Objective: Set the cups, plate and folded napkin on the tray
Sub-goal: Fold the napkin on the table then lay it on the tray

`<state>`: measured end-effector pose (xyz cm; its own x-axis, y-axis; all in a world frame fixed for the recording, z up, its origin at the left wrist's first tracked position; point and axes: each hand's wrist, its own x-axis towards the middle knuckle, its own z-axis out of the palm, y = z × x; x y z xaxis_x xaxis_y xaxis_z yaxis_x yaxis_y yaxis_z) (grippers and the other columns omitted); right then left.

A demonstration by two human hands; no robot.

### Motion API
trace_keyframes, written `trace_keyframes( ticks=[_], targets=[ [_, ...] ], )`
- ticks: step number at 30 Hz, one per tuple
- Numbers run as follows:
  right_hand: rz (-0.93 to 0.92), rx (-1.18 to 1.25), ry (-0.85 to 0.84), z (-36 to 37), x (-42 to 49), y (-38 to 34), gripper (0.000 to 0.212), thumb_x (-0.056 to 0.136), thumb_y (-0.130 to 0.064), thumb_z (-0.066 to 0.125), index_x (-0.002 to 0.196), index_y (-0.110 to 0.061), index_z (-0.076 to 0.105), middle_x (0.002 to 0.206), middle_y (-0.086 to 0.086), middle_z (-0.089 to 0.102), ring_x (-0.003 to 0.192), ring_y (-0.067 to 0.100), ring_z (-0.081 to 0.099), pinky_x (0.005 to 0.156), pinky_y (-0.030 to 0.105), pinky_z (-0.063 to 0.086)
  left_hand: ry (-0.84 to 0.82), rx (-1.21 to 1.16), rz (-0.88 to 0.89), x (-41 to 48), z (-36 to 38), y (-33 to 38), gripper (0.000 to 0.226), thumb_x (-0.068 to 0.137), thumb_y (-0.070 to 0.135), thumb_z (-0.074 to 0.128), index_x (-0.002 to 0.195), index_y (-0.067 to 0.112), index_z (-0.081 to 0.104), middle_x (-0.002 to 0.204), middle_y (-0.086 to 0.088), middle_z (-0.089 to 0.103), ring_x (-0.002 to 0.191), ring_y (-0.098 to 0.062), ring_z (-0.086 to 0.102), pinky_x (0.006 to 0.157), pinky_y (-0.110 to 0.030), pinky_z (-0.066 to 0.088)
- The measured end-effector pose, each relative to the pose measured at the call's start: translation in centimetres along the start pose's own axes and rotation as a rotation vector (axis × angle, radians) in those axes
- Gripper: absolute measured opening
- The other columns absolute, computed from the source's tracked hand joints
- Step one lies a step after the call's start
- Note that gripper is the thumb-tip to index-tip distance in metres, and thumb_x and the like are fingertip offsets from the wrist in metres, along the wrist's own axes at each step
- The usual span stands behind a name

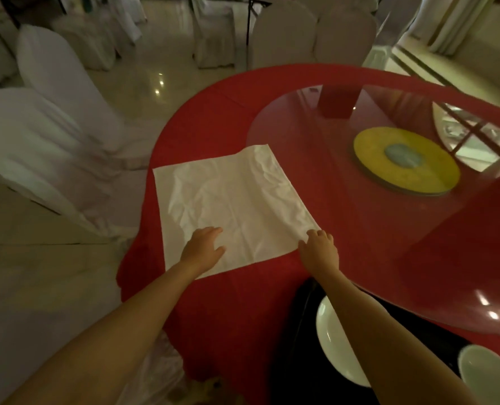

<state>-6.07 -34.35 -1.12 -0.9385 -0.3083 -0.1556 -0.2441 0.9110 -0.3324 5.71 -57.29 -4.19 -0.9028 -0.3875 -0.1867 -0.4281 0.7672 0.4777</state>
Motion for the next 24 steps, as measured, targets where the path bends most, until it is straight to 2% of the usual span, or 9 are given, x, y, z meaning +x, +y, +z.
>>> trace_keyframes(
  ticks=[4, 7, 12, 17, 21, 24],
  targets=[
    [0.026, -0.083, 0.040, 1.5, 2.4, -0.6, 0.032, 0.093, -0.021, 0.045, 0.120, -0.004, 0.052, 0.126, 0.014, 0.052, 0.117, 0.029, 0.045, 0.093, 0.039, 0.043, -0.098, 0.070, -0.011, 3.7, 1.4, -2.1, 0.060, 0.093, 0.038, 0.044, 0.146, 0.020, 0.021, 0.158, -0.009, 0.013, 0.145, -0.027, 0.012, 0.117, -0.042, 0.018],
    [0.075, -0.121, 0.042, 2.4, 4.3, -0.8, 0.036, 0.093, -0.023, 0.046, 0.124, -0.005, 0.049, 0.129, 0.013, 0.050, 0.118, 0.029, 0.044, 0.096, 0.039, 0.042, -0.151, 0.206, 0.039, 6.2, 2.7, -3.2, 0.064, 0.093, 0.047, 0.036, 0.147, 0.025, 0.010, 0.159, -0.008, -0.001, 0.146, -0.027, 0.002, 0.118, -0.048, 0.008],
    [0.189, -0.060, 0.062, 3.3, 6.5, -0.8, 0.035, 0.088, -0.016, 0.043, 0.120, -0.004, 0.047, 0.126, 0.015, 0.048, 0.115, 0.031, 0.043, 0.098, 0.043, 0.038, -0.206, 0.298, 0.084, 7.5, 4.5, -4.1, 0.067, 0.092, 0.055, 0.027, 0.147, 0.029, -0.001, 0.158, -0.003, -0.013, 0.145, -0.024, -0.014, 0.116, -0.050, -0.004],
    [0.269, -0.102, 0.141, 4.1, 8.1, -0.4, 0.030, 0.089, -0.014, 0.042, 0.116, -0.003, 0.049, 0.120, 0.016, 0.048, 0.108, 0.033, 0.044, 0.094, 0.044, 0.037, -0.175, 0.333, 0.130, 7.2, 6.1, -5.5, 0.071, 0.091, 0.059, 0.023, 0.146, 0.029, -0.010, 0.155, -0.001, -0.023, 0.142, -0.022, -0.023, 0.115, -0.050, -0.012],
    [0.350, -0.050, 0.112, 3.8, 9.8, -0.3, 0.031, 0.089, -0.017, 0.044, 0.117, -0.006, 0.052, 0.119, 0.015, 0.050, 0.112, 0.033, 0.042, 0.100, 0.046, 0.031, -0.140, 0.354, 0.153, 7.0, 6.7, -6.0, 0.070, 0.089, 0.062, 0.016, 0.139, 0.032, -0.023, 0.147, 0.003, -0.033, 0.135, -0.019, -0.033, 0.114, -0.048, -0.015],
    [0.423, 0.052, 0.063, 3.2, 11.0, -0.5, 0.024, 0.086, -0.012, 0.044, 0.106, -0.008, 0.056, 0.111, 0.011, 0.059, 0.111, 0.032, 0.043, 0.098, 0.046, 0.029, -0.124, 0.363, 0.162, 6.8, 6.9, -6.1, 0.069, 0.087, 0.063, 0.011, 0.137, 0.033, -0.027, 0.147, 0.003, -0.035, 0.135, -0.019, -0.035, 0.114, -0.047, -0.016]
  ],
)
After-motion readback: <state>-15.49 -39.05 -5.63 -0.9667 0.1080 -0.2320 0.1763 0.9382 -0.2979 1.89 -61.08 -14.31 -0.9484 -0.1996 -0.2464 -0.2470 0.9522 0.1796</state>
